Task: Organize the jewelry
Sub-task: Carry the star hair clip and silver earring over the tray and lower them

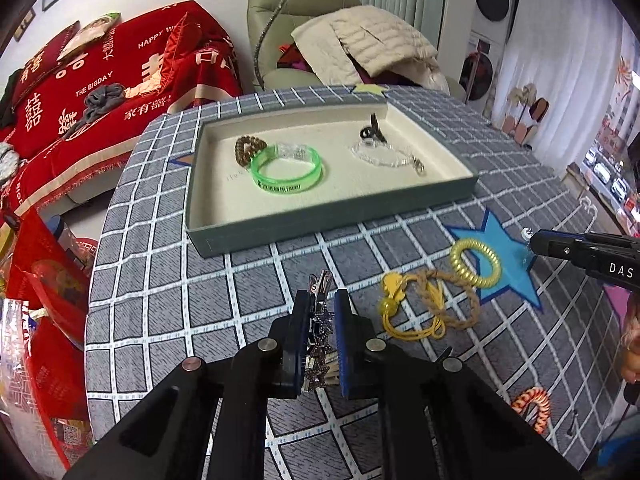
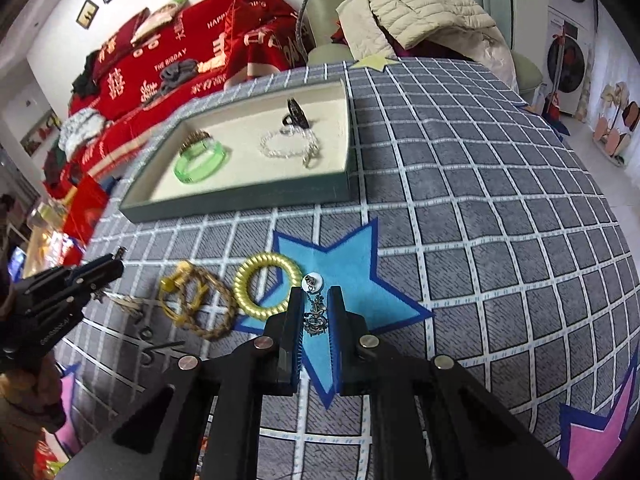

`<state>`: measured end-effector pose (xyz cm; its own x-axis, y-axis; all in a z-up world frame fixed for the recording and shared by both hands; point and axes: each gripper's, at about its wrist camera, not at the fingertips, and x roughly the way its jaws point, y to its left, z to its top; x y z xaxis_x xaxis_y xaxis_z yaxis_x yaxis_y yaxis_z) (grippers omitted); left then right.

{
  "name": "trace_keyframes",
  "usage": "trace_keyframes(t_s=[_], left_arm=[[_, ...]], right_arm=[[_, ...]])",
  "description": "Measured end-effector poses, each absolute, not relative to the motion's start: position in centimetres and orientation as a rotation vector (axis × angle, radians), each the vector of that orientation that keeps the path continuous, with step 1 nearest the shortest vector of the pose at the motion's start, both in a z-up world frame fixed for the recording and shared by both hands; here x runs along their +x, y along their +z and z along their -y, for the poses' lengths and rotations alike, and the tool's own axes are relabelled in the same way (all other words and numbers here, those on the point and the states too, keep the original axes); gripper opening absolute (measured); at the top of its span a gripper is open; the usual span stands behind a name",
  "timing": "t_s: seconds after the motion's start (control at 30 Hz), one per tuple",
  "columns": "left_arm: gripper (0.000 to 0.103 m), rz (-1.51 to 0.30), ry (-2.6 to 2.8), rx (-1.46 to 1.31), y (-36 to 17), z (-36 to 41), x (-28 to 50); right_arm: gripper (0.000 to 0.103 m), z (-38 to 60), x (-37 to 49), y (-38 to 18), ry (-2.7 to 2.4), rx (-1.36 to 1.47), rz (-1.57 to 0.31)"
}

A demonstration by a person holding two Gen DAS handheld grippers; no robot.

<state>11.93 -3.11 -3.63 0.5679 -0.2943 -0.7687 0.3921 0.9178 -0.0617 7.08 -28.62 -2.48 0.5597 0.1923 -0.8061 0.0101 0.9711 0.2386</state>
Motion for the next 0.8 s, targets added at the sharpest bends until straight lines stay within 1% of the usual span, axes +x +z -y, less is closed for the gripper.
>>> trace_keyframes(t_s=[0.43, 0.8], left_arm=[[0.033, -0.807, -0.387, 0.065, -0.2, 2.9, 15.6], [0.033, -0.826, -0.344, 0.031, -0.6, 3.9, 22.2]], right_arm=[[0.013, 27.6, 11.0, 1.6, 0.186, 0.277, -0.893], [0.013, 26.5, 17.5, 2.2, 0.22, 0.29, -0.889]])
